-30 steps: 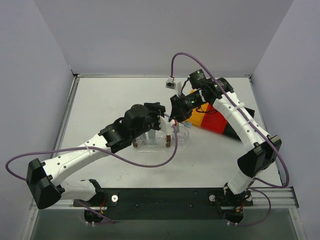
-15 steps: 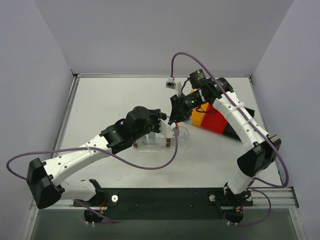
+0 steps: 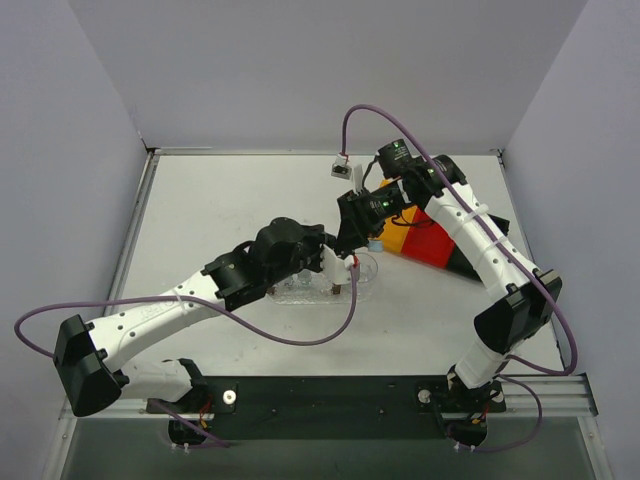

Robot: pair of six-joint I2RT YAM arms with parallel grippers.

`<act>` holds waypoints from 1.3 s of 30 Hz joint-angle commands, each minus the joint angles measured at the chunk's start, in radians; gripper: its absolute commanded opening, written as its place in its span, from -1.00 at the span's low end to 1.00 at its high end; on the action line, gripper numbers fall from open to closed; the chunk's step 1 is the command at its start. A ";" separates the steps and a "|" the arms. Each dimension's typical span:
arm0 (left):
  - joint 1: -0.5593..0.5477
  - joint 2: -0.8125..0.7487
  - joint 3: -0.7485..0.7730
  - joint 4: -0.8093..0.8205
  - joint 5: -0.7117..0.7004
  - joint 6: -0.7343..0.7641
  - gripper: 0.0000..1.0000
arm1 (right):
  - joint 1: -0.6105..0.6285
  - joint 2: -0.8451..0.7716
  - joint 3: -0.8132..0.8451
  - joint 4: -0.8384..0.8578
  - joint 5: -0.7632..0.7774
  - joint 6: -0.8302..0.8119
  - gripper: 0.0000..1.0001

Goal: Prepare toiletry sets of a toothbrush and toothpaste on the tray

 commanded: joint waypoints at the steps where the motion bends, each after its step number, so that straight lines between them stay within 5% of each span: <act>1: -0.013 -0.013 0.005 0.033 -0.010 0.034 -1.00 | 0.004 0.008 0.052 -0.028 -0.002 0.000 -0.13; 10: -0.021 -0.025 -0.020 0.030 -0.004 -0.001 -1.00 | -0.021 0.017 0.208 -0.038 0.049 0.030 -0.06; 18: -0.001 -0.060 -0.021 0.050 0.030 -0.155 -1.00 | -0.200 -0.033 0.316 0.023 0.001 0.116 -0.09; 30: 0.198 -0.097 0.011 0.109 0.264 -0.610 -1.00 | -0.260 -0.204 0.166 0.138 0.064 0.080 -0.10; 39: 0.280 -0.103 0.016 0.191 0.488 -0.932 -1.00 | -0.191 -0.264 0.049 0.237 0.012 0.064 -0.11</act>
